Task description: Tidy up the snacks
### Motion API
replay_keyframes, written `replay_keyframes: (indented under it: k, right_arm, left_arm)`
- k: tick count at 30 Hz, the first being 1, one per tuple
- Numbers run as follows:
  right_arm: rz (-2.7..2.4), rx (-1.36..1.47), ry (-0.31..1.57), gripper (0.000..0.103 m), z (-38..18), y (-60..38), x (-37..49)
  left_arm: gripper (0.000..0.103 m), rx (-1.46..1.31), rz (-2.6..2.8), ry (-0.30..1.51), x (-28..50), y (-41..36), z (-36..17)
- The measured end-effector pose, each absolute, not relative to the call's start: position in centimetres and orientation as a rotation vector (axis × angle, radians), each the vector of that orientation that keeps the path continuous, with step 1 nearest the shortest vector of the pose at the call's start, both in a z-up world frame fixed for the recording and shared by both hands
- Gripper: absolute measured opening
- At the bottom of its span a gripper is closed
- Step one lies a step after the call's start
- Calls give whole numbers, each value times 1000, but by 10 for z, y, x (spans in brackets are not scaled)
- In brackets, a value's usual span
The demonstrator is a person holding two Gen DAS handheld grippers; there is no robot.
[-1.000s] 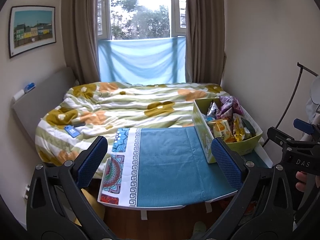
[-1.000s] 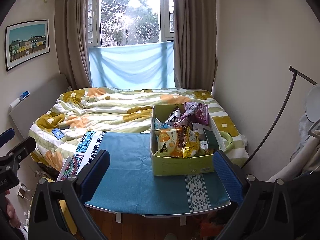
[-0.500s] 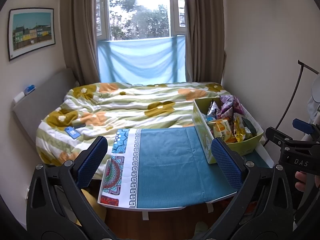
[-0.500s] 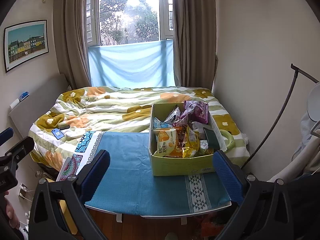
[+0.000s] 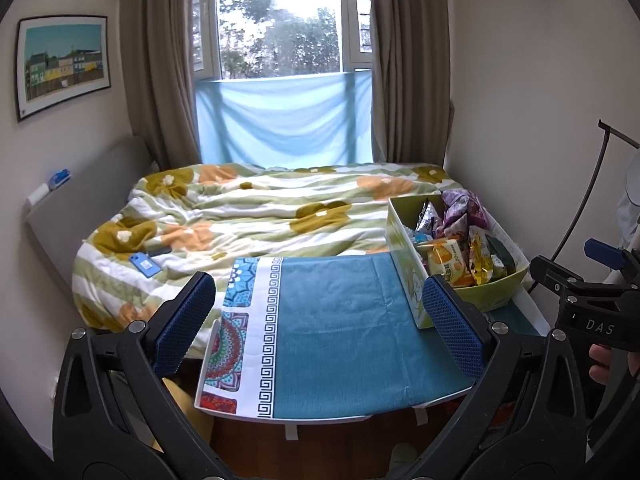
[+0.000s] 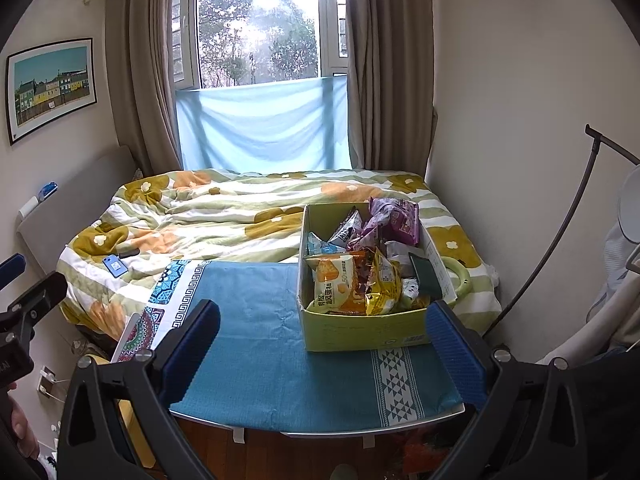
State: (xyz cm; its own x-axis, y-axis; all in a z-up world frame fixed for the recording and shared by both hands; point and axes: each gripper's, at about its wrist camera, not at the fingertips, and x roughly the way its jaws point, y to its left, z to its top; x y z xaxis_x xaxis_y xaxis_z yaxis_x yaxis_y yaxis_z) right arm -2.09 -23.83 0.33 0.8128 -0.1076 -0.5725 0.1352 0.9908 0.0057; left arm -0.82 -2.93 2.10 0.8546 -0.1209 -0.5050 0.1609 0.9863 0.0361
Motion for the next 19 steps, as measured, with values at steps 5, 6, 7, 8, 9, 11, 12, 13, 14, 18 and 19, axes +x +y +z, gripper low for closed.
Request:
replay_keyframes:
  k: [5, 6, 7, 8, 9, 11, 12, 13, 14, 18, 19]
  right_arm:
    - [-129, 48, 608, 102, 4, -239, -20]
    - [-129, 48, 609, 102, 4, -239, -20]
    - [-128, 48, 610, 102, 4, -239, -20]
    - [-128, 48, 609, 102, 4, -239, -20]
    - [-129, 48, 610, 102, 4, -239, -20]
    - [-128, 49, 611, 102, 3, -241, -18]
    - [-128, 49, 611, 102, 3, -241, -18]
    - [-128, 49, 611, 102, 3, -241, -18]
    - [-129, 49, 611, 102, 3, -241, -18]
    - [-129, 50, 611, 102, 4, -241, -18]
    - [-128, 49, 612, 102, 4, -243, -17]
  left_arm:
    - [103, 79, -146, 524, -8, -28, 20]
    - [103, 79, -147, 523, -8, -27, 20]
    - [103, 78, -147, 523, -8, -26, 19]
    - [103, 75, -152, 522, -8, -25, 19]
    - [103, 71, -160, 520, -9, -24, 19]
    - [103, 71, -154, 512, -11, -23, 19]
    - [103, 71, -150, 514, -11, -22, 19]
    - [103, 68, -153, 517, -10, -22, 20]
    - [103, 63, -158, 520, -9, -22, 20]
    - [103, 53, -156, 512, -10, -16, 20]
    - [103, 57, -151, 509, -9, -17, 21]
